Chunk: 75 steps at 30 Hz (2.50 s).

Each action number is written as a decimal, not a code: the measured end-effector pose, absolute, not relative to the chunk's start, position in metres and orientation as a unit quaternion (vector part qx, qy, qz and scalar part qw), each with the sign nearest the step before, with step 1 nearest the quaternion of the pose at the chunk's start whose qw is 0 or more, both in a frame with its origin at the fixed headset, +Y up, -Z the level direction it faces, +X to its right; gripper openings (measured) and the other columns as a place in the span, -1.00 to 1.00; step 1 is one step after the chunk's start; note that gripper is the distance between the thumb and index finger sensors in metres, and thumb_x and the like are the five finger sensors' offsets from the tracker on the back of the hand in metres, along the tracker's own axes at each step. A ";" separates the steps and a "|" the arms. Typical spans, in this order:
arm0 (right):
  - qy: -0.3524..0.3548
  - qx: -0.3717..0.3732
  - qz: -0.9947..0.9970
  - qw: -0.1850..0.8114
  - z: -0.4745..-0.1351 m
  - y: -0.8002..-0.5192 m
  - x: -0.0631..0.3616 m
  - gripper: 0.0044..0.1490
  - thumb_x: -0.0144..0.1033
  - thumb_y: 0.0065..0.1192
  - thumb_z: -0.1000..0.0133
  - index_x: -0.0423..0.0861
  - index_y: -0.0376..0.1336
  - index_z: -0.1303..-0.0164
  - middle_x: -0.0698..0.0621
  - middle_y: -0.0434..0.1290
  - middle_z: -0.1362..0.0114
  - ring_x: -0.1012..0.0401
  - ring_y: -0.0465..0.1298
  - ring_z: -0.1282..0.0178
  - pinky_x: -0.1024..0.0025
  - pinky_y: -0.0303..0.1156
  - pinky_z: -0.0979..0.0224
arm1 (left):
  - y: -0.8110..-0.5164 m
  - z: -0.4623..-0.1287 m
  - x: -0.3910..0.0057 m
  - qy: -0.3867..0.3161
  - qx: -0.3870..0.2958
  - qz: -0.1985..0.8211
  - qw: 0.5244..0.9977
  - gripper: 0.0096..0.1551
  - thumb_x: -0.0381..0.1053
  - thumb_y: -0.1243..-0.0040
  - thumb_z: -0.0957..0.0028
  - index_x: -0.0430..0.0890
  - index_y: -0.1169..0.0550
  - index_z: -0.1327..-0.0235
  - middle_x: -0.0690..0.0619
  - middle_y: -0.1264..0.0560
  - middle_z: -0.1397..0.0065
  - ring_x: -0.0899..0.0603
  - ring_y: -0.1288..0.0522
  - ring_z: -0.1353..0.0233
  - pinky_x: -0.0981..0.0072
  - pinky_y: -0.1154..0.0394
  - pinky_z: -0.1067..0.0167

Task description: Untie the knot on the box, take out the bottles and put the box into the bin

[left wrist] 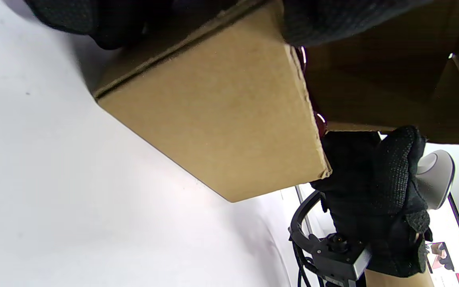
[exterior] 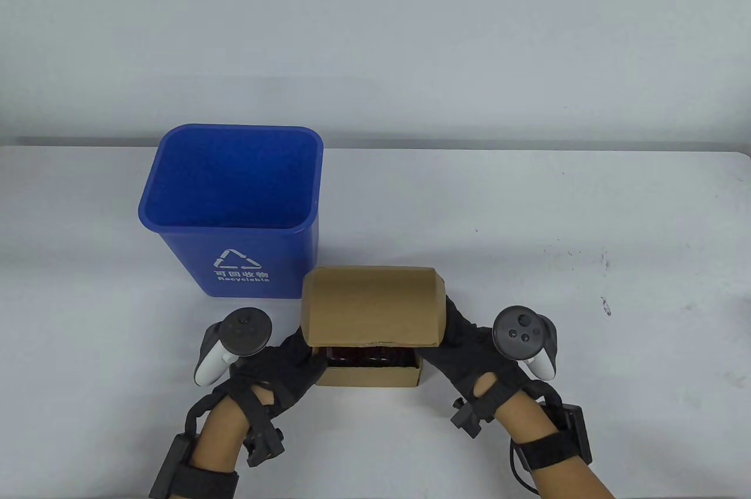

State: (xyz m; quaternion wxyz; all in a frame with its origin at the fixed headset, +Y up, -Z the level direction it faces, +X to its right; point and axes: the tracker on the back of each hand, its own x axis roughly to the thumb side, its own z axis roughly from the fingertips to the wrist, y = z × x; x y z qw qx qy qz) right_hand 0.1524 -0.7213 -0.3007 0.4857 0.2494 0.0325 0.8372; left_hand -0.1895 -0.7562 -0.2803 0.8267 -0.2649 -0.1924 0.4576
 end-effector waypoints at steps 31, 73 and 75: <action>-0.013 0.148 0.758 0.635 -0.324 -0.717 0.173 -0.10 0.01 0.28 -0.06 -0.37 0.13 -0.37 -0.10 0.57 -0.08 0.08 0.73 0.21 0.07 0.60 0.09 | -0.747 -0.274 -0.177 -0.190 -0.230 0.396 0.869 0.07 0.20 0.07 -0.15 -0.33 0.22 -0.58 -0.43 0.02 -0.61 -0.61 -0.16 -0.51 -0.53 -0.11 -0.38; 0.049 0.250 0.907 0.337 -0.283 -0.715 0.129 0.04 0.06 0.21 -0.08 -0.42 -0.02 -0.49 -0.35 -0.23 -0.58 -0.36 0.24 -0.42 -0.33 0.19 -0.31 | -0.719 -0.263 -0.167 -0.214 -0.066 0.244 0.944 0.02 0.23 -0.10 -0.11 -0.21 -0.01 -0.66 -0.29 0.04 -0.67 -0.56 0.02 -0.61 -0.53 -0.02 -0.44; 0.051 0.251 0.910 0.327 -0.282 -0.715 0.127 0.06 0.06 0.21 -0.08 -0.42 -0.04 -0.49 -0.36 -0.25 -0.58 -0.36 0.23 -0.42 -0.33 0.19 -0.31 | -0.721 -0.263 -0.167 -0.214 -0.069 0.244 0.944 0.07 0.28 -0.12 -0.10 -0.21 0.00 -0.66 -0.29 0.05 -0.67 -0.56 0.03 -0.61 -0.54 0.01 -0.45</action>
